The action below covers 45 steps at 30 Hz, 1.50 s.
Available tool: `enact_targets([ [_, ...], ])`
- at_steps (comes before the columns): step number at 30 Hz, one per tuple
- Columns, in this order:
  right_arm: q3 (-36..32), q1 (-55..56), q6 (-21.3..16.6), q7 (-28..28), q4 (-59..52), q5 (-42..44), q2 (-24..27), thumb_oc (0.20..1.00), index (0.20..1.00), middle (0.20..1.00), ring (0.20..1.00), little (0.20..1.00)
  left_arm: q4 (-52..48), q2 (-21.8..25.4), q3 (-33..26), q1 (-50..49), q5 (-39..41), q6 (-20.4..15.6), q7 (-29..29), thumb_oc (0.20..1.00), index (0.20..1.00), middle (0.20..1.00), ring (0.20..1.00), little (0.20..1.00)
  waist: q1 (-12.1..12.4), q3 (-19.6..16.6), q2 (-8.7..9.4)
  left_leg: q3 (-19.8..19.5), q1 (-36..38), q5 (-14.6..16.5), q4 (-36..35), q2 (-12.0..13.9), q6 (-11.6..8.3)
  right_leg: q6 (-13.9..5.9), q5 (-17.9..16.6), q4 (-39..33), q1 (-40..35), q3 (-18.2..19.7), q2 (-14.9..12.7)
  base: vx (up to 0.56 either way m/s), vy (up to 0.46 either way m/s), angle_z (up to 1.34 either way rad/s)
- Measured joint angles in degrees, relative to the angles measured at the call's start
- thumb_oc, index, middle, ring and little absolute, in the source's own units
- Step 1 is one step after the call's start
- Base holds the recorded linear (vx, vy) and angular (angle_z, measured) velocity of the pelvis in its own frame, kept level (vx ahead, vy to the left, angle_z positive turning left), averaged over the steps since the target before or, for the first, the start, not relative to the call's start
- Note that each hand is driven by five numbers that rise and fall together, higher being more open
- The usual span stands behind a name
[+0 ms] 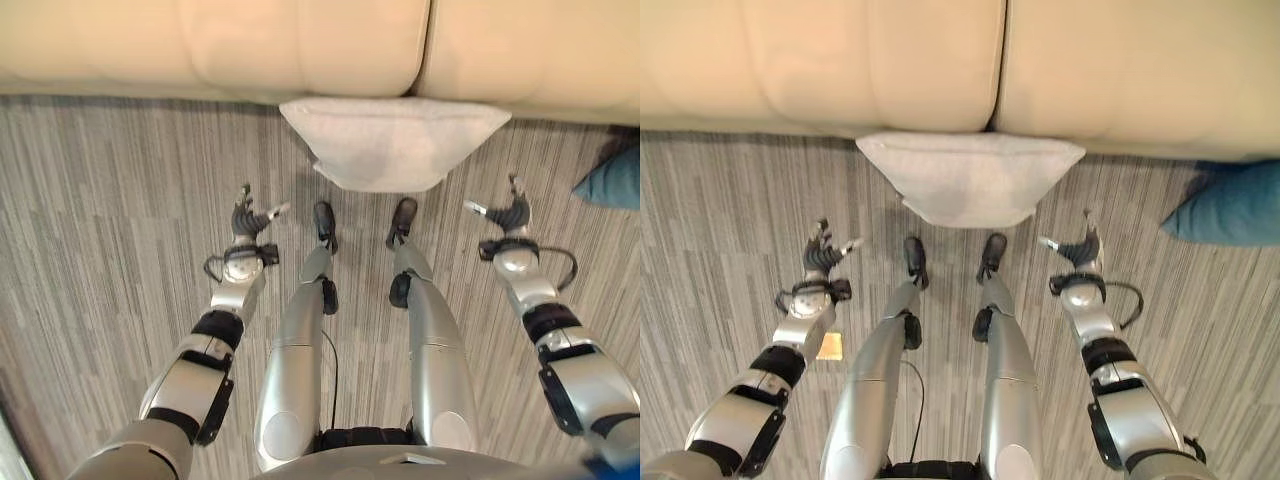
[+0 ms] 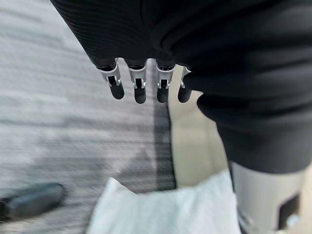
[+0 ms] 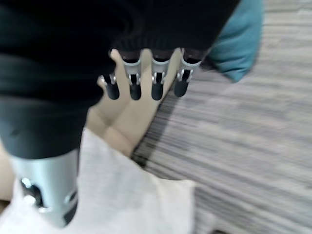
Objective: Pick up all the scattered cushions and arrange them neatly on the sofa.
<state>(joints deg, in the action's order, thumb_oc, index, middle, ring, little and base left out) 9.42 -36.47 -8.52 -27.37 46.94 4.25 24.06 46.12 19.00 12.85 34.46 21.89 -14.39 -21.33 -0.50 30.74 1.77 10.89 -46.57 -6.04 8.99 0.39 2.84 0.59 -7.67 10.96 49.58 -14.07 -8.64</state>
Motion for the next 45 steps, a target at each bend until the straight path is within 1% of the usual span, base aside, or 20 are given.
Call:
enact_targets([
  [2,0.4,-1.8,-0.4,-1.1,-0.9,0.2,0.3,1.0,1.0,1.0,1.0,1.0,-0.1,-0.2,0.7,2.6,0.1,0.0,-0.2,1.0,1.0,1.0,1.0,1.0,-0.1,-0.1,0.0,0.1,-2.0,-0.1,0.1,0.2,0.09,0.15,-0.1,0.2,2.2,0.3,0.2,-0.06,-0.009,-0.05],
  [5,0.4,-7.2,-1.0,-3.5,-0.9,0.7,3.6,1.0,1.0,1.0,1.0,1.0,-0.1,0.7,1.9,8.3,1.3,-0.5,-1.2,1.0,1.0,1.0,1.0,1.0,-0.3,0.0,-0.01,0.8,-7.5,-0.6,0.0,0.2,0.17,0.25,-0.1,1.6,8.6,0.9,0.0,-0.03,-0.005,-0.04],
  [9,0.3,-11.3,-1.7,-7.2,-2.7,1.0,6.4,1.0,1.0,1.0,1.0,1.0,-0.2,1.8,3.0,13.3,2.4,-1.5,-2.1,1.0,1.0,1.0,1.0,1.0,-0.8,0.0,-0.03,1.0,-11.3,-1.0,0.1,0.2,0.24,0.66,0.3,3.2,13.3,1.2,-0.1,-0.02,-0.002,0.01],
  [12,0.2,-10.7,-2.5,-10.5,-5.1,0.4,6.2,1.0,1.0,1.0,1.0,1.0,-2.3,3.7,2.8,14.1,2.5,-2.4,-4.4,1.0,1.0,1.0,1.0,1.0,-2.3,0.0,0.03,0.9,-15.7,-1.0,1.3,0.0,0.2,1.19,1.4,6.5,18.8,2.3,-0.6,0.01,-0.019,0.04],
  [16,0.3,-10.4,-2.6,-10.7,-4.3,0.1,6.0,1.0,1.0,1.0,1.0,1.0,-2.5,3.8,2.9,14.1,2.6,-2.4,-5.3,1.0,1.0,1.0,1.0,1.0,-3.0,-0.1,0.01,1.0,-17.0,-1.1,1.3,0.1,0.05,1.09,1.8,7.2,20.6,2.5,-0.6,0.01,-0.002,0.0],
  [18,0.3,-10.7,-3.5,-10.3,-4.3,1.0,6.4,1.0,1.0,1.0,1.0,1.0,-2.6,3.8,2.9,14.9,4.0,-2.4,-5.2,1.0,1.0,1.0,1.0,1.0,-3.3,-0.4,-0.03,1.0,-18.4,-1.2,1.5,0.1,-0.04,0.63,2.2,7.5,22.0,2.8,-0.6,0.05,-0.022,0.01],
  [20,0.6,-12.7,-4.4,-8.1,-4.1,3.7,6.3,1.0,1.0,1.0,1.0,1.0,-2.5,4.1,3.0,17.2,4.5,-2.4,-5.1,1.0,1.0,1.0,1.0,1.0,-2.9,-1.0,-0.03,1.0,-21.6,-1.2,2.5,0.1,-0.02,0.95,2.1,8.2,25.2,3.1,-0.6,0.05,-0.025,0.02],
  [23,2.6,-16.6,-5.2,-6.7,-4.3,4.5,6.4,1.0,1.0,1.0,1.0,1.0,-2.1,4.0,3.4,19.6,4.5,-2.3,-4.8,1.0,1.0,1.0,1.0,1.0,-2.2,-1.1,-0.05,1.0,-22.7,-1.1,3.3,0.2,-0.02,1.3,1.8,8.8,26.2,3.1,-0.7,0.02,0.0,0.01],
  [24,3.5,-17.6,-5.0,-6.6,-4.2,4.6,6.4,1.0,1.0,1.0,1.0,1.0,-1.7,4.1,4.3,20.4,4.4,-2.0,-4.9,1.0,1.0,1.0,1.0,1.0,-2.0,-1.1,-0.05,1.0,-22.7,-1.1,3.4,0.2,-0.02,1.34,1.8,8.9,26.2,3.1,-0.7,0.04,-0.019,0.01],
  [27,5.9,-20.6,-4.8,-6.6,-4.3,4.6,6.9,1.0,1.0,1.0,1.0,1.0,0.2,4.1,7.2,23.9,3.6,-1.5,-5.3,1.0,1.0,1.0,1.0,1.0,-1.7,-3.7,-0.18,0.9,-26.3,-1.0,4.9,0.3,-0.07,1.3,1.8,9.9,29.5,3.1,-0.8,0.03,-0.013,0.01],
  [30,9.8,-27.1,-3.5,-6.6,-2.1,4.5,8.2,1.0,1.0,1.0,1.0,1.0,3.6,3.9,9.5,32.4,3.2,0.5,-6.4,1.0,1.0,1.0,1.0,1.0,-1.8,-3.7,-0.2,0.8,-28.3,-0.7,6.8,0.6,0.01,1.46,1.5,10.2,30.7,3.1,-0.7,0.03,0.01,-0.01],
  [33,11.6,-29.4,-2.7,-6.6,-2.1,4.6,8.6,1.0,1.0,1.0,1.0,1.0,3.5,4.2,9.7,34.5,3.5,0.9,-6.5,1.0,1.0,1.0,1.0,1.0,-1.8,-3.9,-0.44,0.9,-30.6,0.2,9.5,1.1,0.09,1.45,1.5,11.3,32.4,3.4,-0.6,0.02,0.0,-0.02],
  [35,12.6,-31.6,-1.4,-6.7,-2.2,4.7,7.8,1.0,1.0,1.0,1.0,1.0,3.4,3.5,10.1,35.7,4.6,1.5,-6.7,1.0,1.0,1.0,1.0,1.0,-1.8,-3.9,-0.45,1.0,-30.8,0.1,9.5,1.1,0.02,1.7,1.3,11.3,32.6,3.4,-0.6,0.0,0.0,0.0],
  [36,12.7,-32.3,-0.5,-6.9,-2.2,5.9,7.2,0.57,0.57,0.57,0.57,0.57,3.4,2.6,10.1,36.8,4.8,1.7,-7.2,1.0,1.0,1.0,1.0,1.0,-1.7,-3.9,-0.48,0.9,-30.8,0.2,9.5,1.2,-0.3,1.69,1.3,11.5,32.7,3.4,-0.6,0.0,0.0,0.0],
  [37,12.8,-32.3,-0.5,-6.9,-2.5,5.9,6.9,0.2,0.2,0.2,0.2,0.2,3.3,2.0,9.9,36.9,6.2,1.7,-7.8,1.0,1.0,1.0,1.0,1.0,-1.8,-3.9,-0.48,0.9,-30.9,0.2,9.5,1.2,-0.34,1.67,1.3,11.5,32.8,3.5,-0.6,0.0,0.0,0.0],
  [38,12.7,-32.3,-0.5,-7.0,-3.6,6.4,6.7,0.2,0.2,0.2,0.2,0.2,3.0,1.7,9.5,36.9,7.1,1.6,-8.0,0.959,0.959,0.959,0.959,0.959,-1.9,-3.9,-0.48,1.0,-31.1,0.2,9.5,1.2,-0.35,1.64,1.3,11.5,33.1,3.6,-0.6,0.0,0.0,0.0],
  [39,12.6,-32.3,-0.4,-7.1,-5.2,7.0,6.5,0.2,0.2,0.2,0.2,0.2,1.6,1.7,9.4,37.0,8.4,1.6,-8.2,0.319,0.319,0.319,0.319,0.319,-1.9,-3.9,-0.5,1.0,-31.4,0.1,9.4,1.2,-0.36,1.59,1.2,11.4,33.5,3.6,-0.5,0.0,0.0,0.0],
  [40,12.1,-32.2,-0.3,-7.2,-6.8,7.7,6.1,0.2,0.2,0.2,0.2,0.2,0.4,1.8,8.9,36.9,9.3,1.6,-8.7,0.2,0.2,0.2,0.2,0.2,-2.0,-3.9,-0.55,1.0,-31.6,0.0,9.3,1.2,-0.39,1.59,1.2,11.4,33.7,3.6,-0.4,0.0,0.0,0.0],
  [43,11.0,-30.6,-0.3,-7.1,-10.3,8.1,5.2,0.2,0.2,0.2,0.2,0.2,-2.9,1.6,7.3,35.5,11.3,1.5,-8.7,0.2,0.2,0.2,0.2,0.2,-1.6,-3.8,-0.72,1.0,-31.3,-0.6,9.0,1.5,-0.22,1.99,1.0,11.4,33.6,3.6,-0.1,-0.01,-0.032,0.0],
  [45,10.9,-28.9,0.4,-6.5,-12.1,8.1,4.5,0.2,0.2,0.2,0.2,0.2,-5.7,2.0,6.5,32.2,11.2,1.8,-8.8,0.2,0.2,0.2,0.2,0.2,-1.5,-2.5,-1.09,1.1,-26.9,-1.4,7.0,1.4,-0.52,2.53,0.6,10.8,29.9,3.6,-0.1,-0.02,-0.045,0.02],
])
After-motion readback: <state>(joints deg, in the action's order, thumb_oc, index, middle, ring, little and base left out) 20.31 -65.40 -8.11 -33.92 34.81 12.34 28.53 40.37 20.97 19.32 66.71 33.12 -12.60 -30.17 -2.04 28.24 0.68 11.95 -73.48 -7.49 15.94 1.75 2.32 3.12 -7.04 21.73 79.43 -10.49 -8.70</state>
